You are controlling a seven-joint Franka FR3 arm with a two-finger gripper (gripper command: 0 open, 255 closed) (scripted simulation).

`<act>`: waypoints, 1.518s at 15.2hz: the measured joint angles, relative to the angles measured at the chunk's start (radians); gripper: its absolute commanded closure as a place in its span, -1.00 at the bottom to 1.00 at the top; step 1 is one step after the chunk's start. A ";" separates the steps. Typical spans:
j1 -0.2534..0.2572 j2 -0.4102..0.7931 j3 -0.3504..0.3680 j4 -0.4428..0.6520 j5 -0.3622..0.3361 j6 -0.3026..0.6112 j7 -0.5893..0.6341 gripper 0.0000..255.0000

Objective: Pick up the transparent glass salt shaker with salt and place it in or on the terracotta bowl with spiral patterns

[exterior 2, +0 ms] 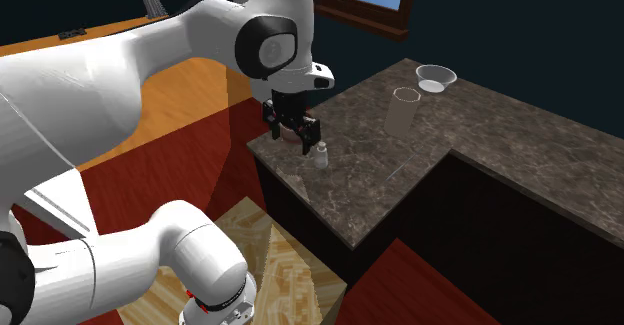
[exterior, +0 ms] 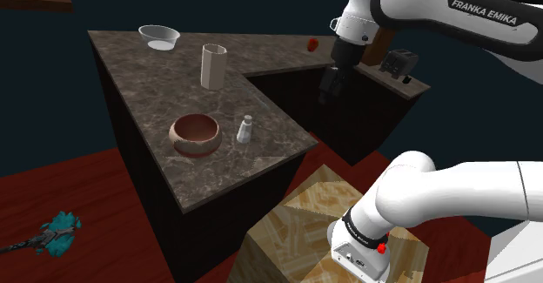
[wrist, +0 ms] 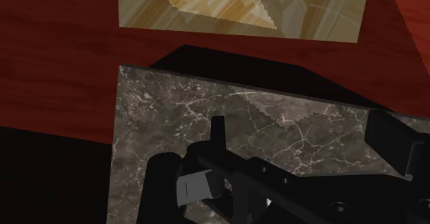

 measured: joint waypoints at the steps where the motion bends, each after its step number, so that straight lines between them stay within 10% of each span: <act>1: 0.000 0.000 0.000 0.000 0.000 0.000 0.000 -1.00; 23: 0.048 0.830 0.037 0.345 0.067 0.334 -0.007 -1.00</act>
